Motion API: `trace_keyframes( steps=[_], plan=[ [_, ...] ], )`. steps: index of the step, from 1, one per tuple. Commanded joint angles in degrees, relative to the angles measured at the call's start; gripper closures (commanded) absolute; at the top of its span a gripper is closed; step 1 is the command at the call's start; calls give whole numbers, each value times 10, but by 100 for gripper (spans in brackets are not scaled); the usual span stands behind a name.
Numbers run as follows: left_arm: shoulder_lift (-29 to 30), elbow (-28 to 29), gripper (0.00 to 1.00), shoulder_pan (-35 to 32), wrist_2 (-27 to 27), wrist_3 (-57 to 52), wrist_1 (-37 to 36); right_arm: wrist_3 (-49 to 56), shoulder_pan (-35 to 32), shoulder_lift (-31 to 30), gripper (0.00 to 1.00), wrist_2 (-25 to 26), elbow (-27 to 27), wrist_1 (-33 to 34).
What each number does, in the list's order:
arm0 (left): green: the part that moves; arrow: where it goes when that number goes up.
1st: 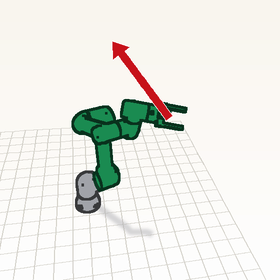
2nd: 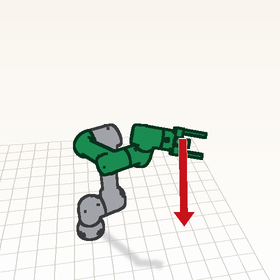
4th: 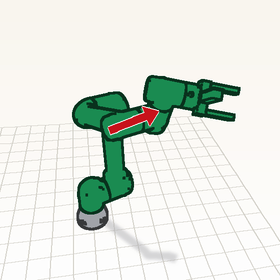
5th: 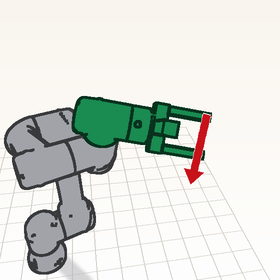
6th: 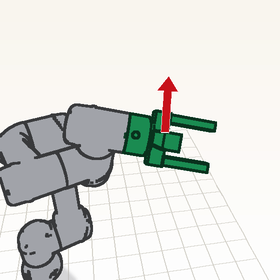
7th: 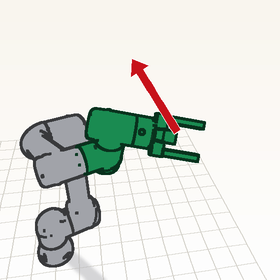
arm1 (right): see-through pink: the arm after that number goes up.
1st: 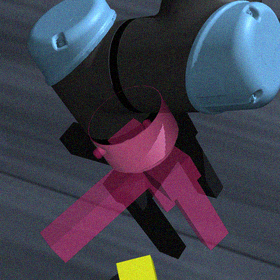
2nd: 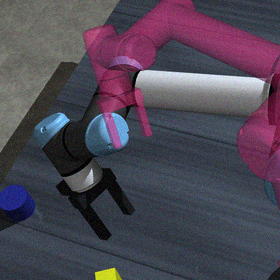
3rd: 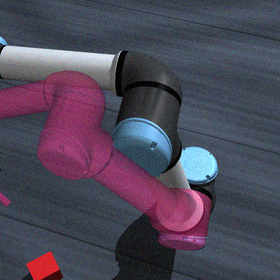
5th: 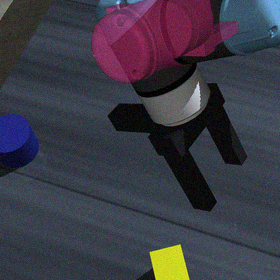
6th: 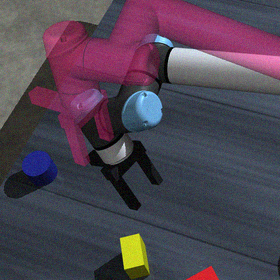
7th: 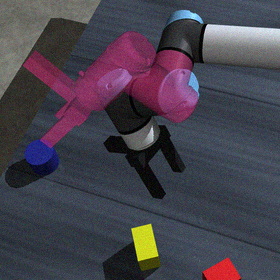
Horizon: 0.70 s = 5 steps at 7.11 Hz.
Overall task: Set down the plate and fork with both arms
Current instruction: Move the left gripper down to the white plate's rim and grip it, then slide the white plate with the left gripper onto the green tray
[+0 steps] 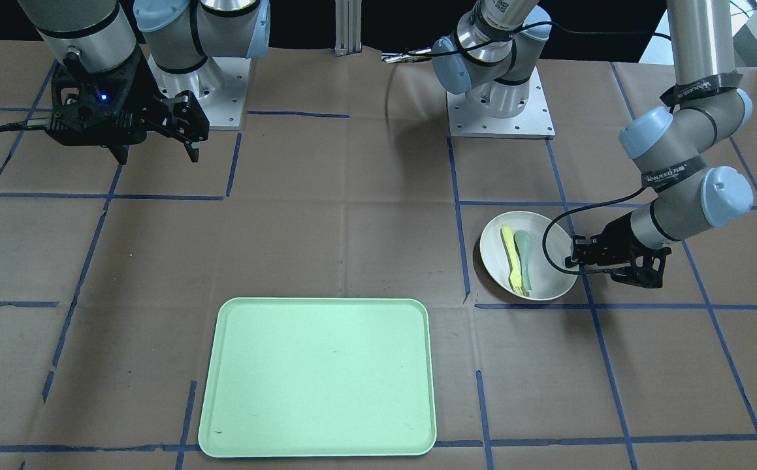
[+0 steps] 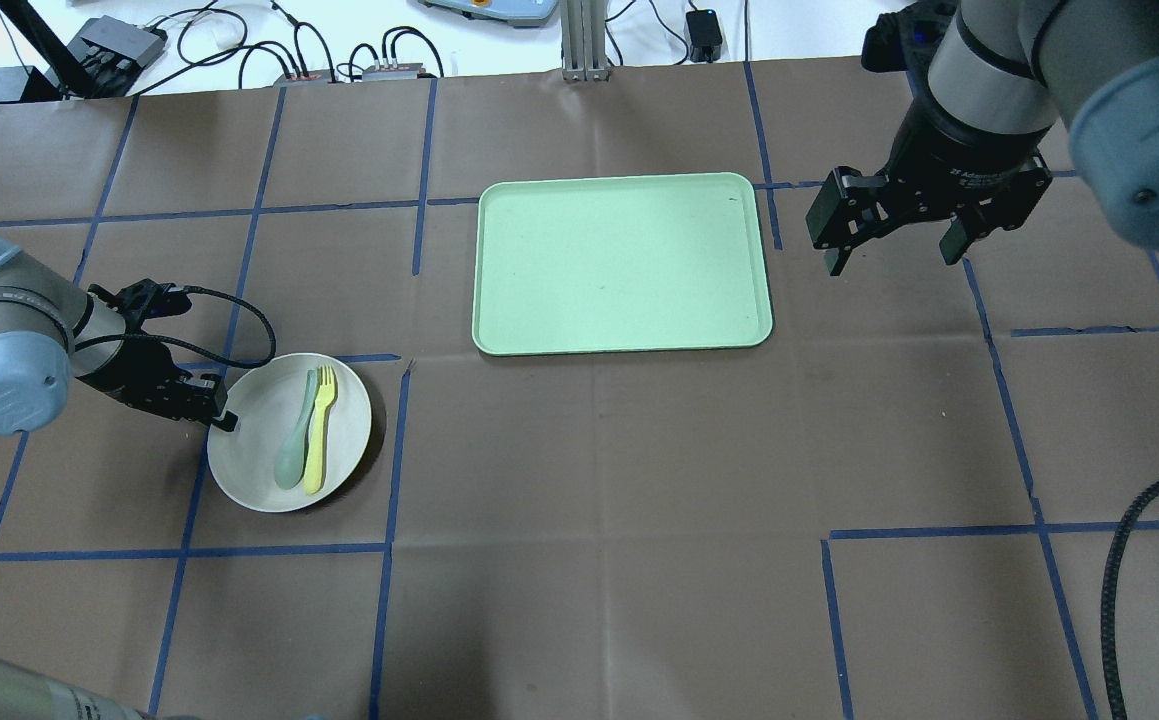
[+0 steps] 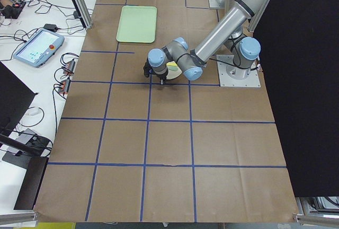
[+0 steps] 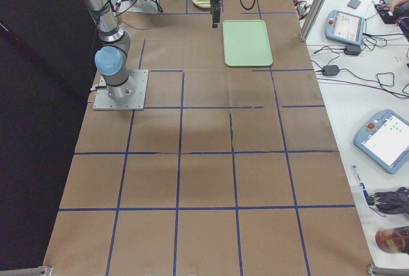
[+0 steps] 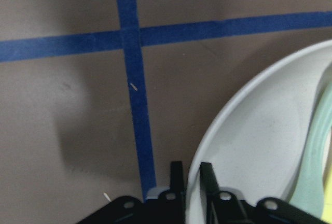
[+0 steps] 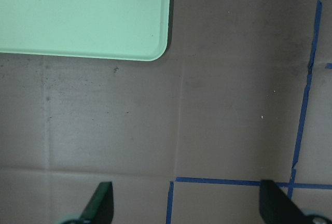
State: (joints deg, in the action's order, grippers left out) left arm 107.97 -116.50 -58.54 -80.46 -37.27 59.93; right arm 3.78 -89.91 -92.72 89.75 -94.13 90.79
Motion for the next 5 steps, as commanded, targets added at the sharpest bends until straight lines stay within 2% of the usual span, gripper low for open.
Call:
trace_keyframes(
  steps=[1, 2, 3, 4, 5],
  plan=[
    [-6, 6, 100, -3, 10, 14, 1, 0, 0, 0, 0, 1, 0, 0],
    [-13, 7, 100, -15, 53, 56, 2, 0, 0, 0, 0, 1, 0, 0],
    [-3, 10, 100, -28, 63, 69, 1, 0, 0, 0, 0, 1, 0, 0],
    [-12, 26, 100, -68, 96, 113, 1, 0, 0, 0, 0, 1, 0, 0],
    [-4, 47, 100, -103, 102, 160, 1, 0, 0, 0, 0, 1, 0, 0]
  ],
)
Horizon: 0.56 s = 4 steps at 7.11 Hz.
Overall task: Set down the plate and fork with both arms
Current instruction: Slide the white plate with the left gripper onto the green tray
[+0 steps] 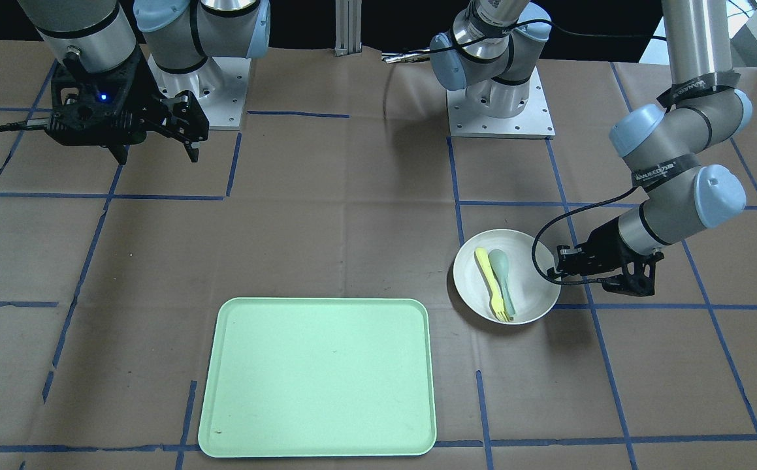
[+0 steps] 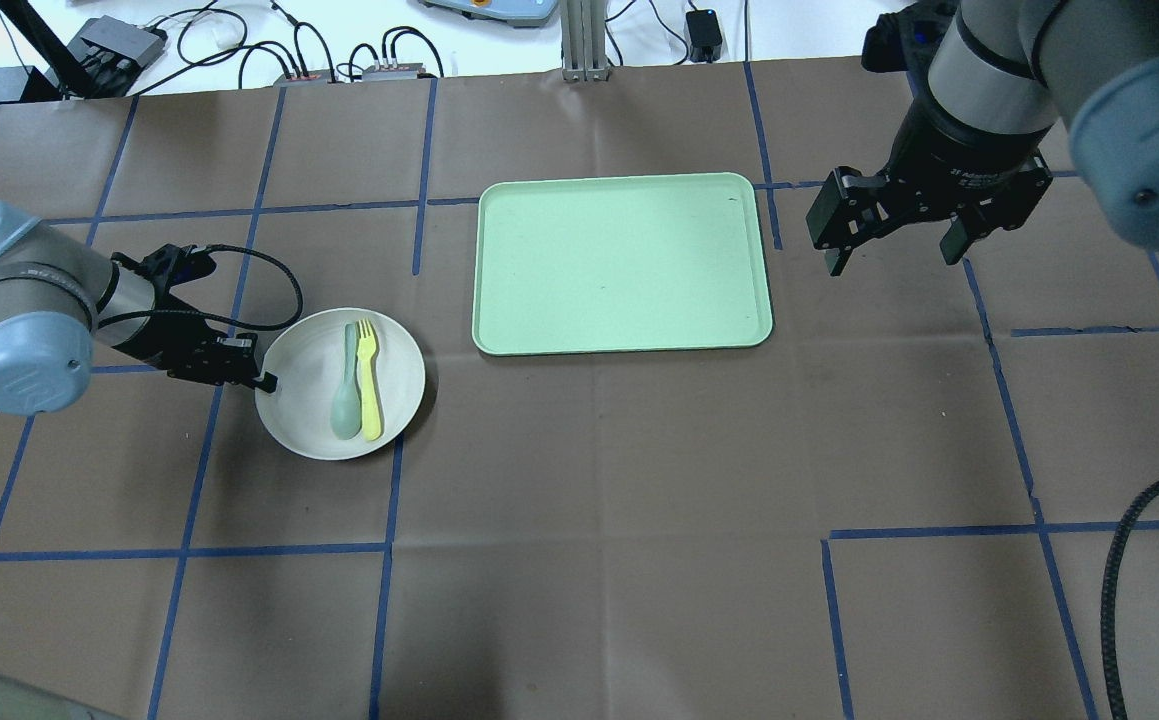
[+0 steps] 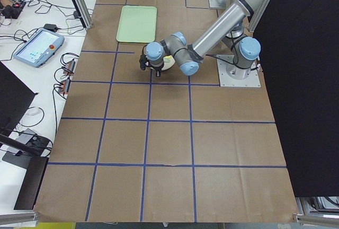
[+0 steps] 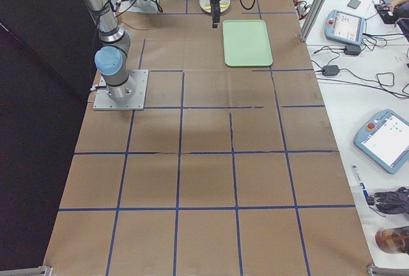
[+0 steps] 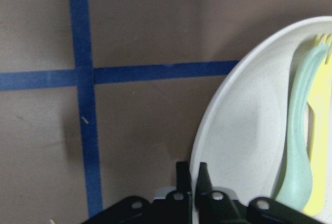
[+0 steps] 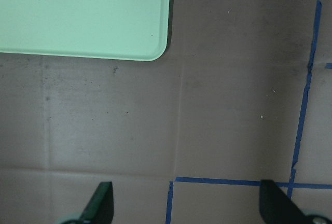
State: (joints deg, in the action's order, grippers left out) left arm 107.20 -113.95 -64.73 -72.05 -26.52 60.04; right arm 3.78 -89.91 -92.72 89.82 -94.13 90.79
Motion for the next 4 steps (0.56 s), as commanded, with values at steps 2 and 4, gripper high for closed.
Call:
trace_keyframes(
  steps=[2, 4],
  plan=[
    [15, 64, 100, -121, 48, 160, 1, 0, 0, 0, 0, 0, 0, 0],
    [54, 128, 100, -196, 69, 254, 2, 0, 0, 0, 0, 0, 0, 0]
  ],
)
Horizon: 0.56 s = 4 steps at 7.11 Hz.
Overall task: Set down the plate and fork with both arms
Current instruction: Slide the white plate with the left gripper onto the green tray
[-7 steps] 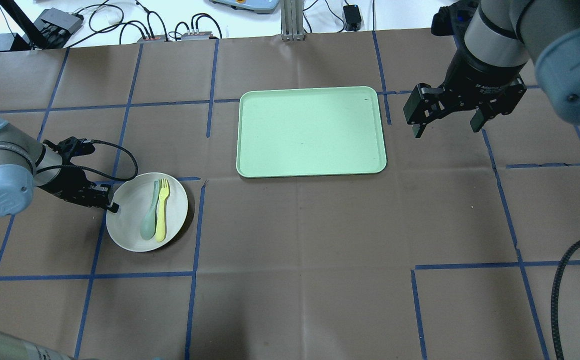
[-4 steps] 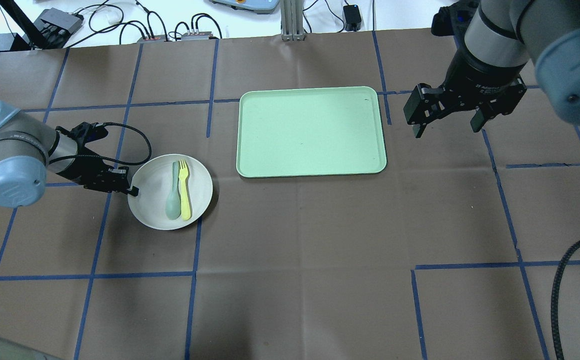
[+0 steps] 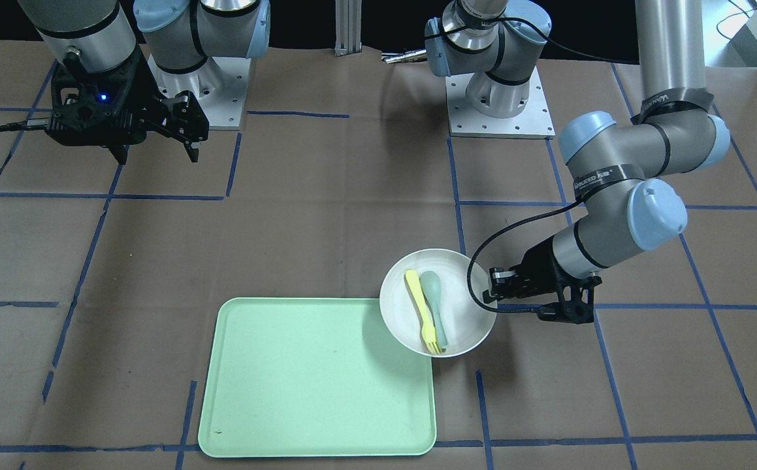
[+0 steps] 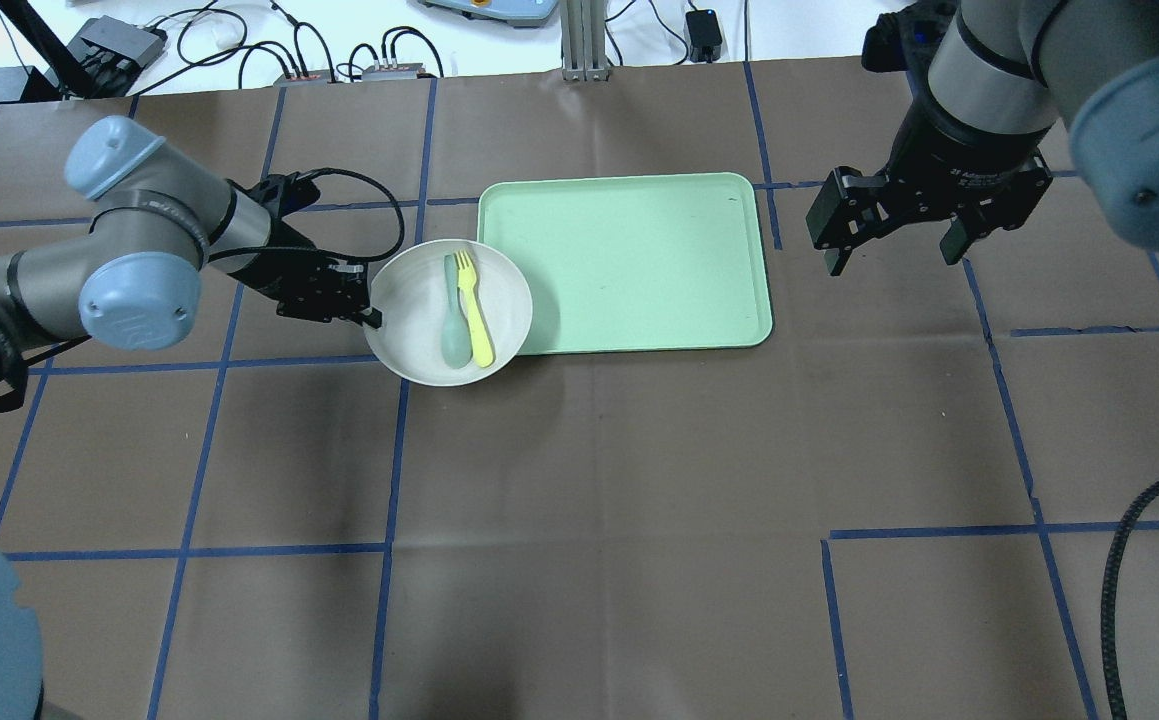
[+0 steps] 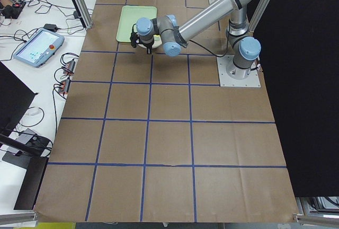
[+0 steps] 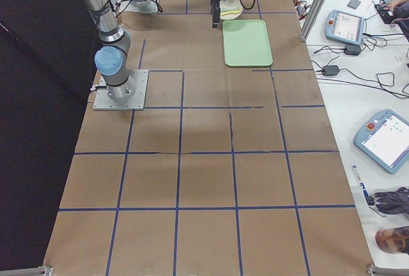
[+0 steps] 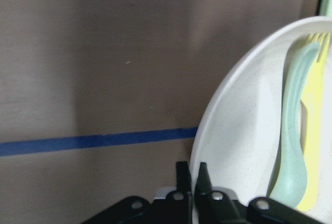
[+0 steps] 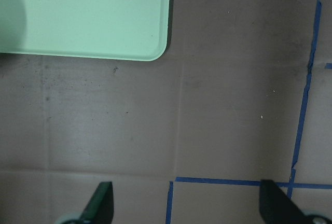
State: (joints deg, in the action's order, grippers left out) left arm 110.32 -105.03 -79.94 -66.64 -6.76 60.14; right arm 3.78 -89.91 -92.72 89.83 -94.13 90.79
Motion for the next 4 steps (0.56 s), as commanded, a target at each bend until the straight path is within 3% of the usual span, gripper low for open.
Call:
trace_keyframes(
  steps=[1, 4],
  plan=[
    [58, 77, 100, -76, 23, 73, 2, 0, 0, 0, 0, 0, 0, 0],
    [138, 166, 99, -132, 20, 122, 2, 0, 0, 0, 0, 0, 0, 0]
  ],
)
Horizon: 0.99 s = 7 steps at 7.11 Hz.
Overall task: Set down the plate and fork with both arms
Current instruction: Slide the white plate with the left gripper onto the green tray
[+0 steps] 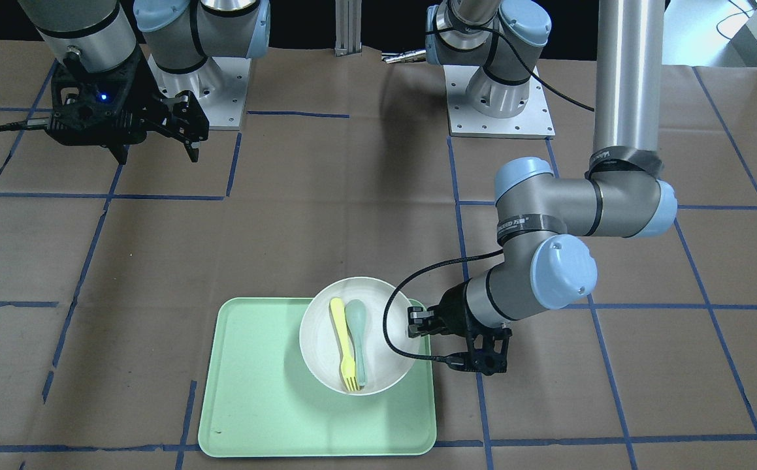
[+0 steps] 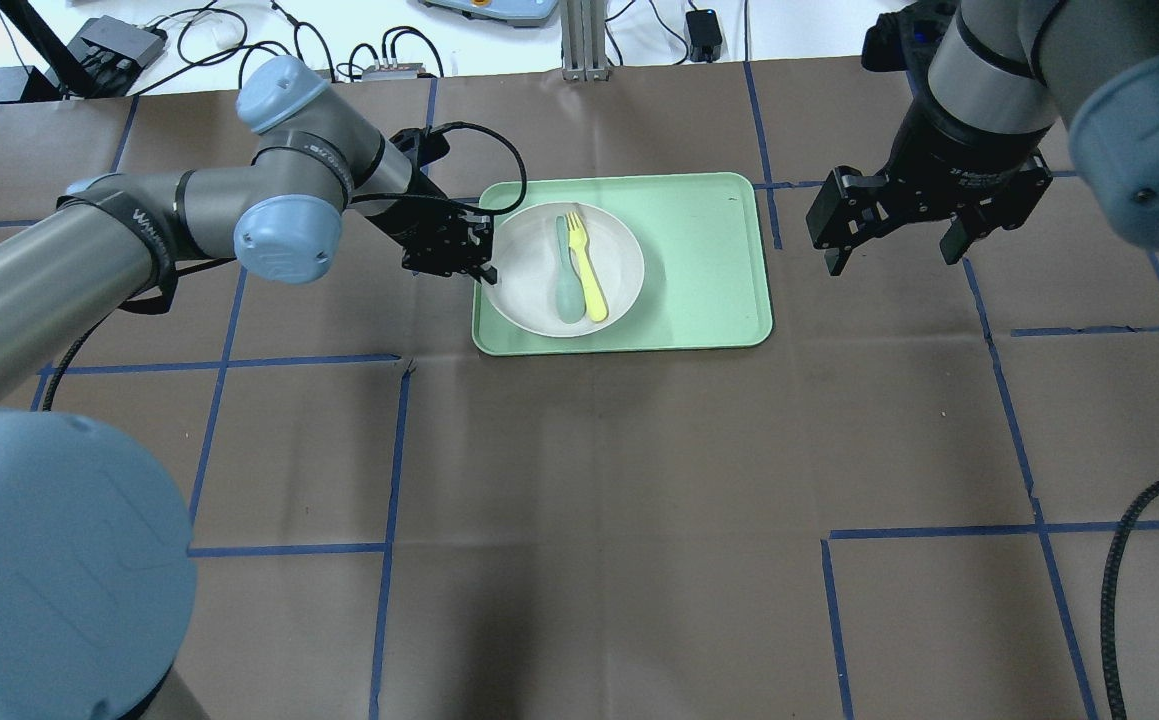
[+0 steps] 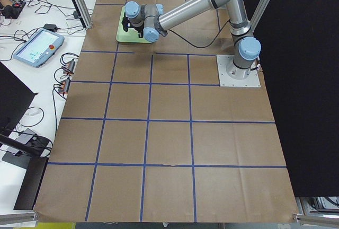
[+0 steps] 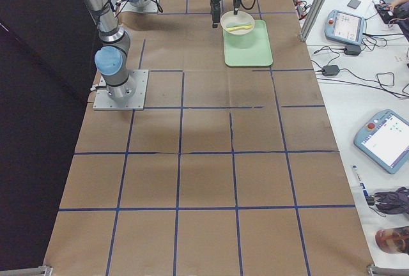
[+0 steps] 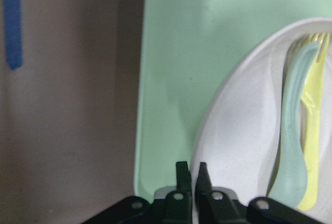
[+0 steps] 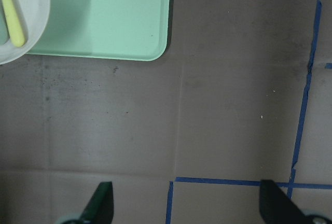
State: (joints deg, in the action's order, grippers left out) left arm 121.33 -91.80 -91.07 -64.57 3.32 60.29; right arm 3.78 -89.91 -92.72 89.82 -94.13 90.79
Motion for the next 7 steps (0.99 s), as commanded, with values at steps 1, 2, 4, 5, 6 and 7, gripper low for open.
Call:
trace_keyframes(
  steps=[1, 2, 4, 5, 6, 7],
  plan=[
    [56, 56, 99, -29, -1, 21, -2, 0, 0, 0, 0, 0, 0, 0],
    [82, 88, 98, -36, 1, 21, -1, 0, 0, 0, 0, 0, 0, 0],
    [108, 120, 95, -47, 0, 15, 1, 2, 0, 0, 0, 5, 0, 0],
    [109, 123, 94, -46, -1, 12, 1, 2, 0, 0, 0, 6, 0, 0],
    [109, 128, 92, -46, -1, 11, 2, 4, 0, 0, 0, 7, 0, -1],
    [108, 130, 86, -44, 0, 12, 4, 4, 1, 0, 0, 9, 0, -1]
  ],
)
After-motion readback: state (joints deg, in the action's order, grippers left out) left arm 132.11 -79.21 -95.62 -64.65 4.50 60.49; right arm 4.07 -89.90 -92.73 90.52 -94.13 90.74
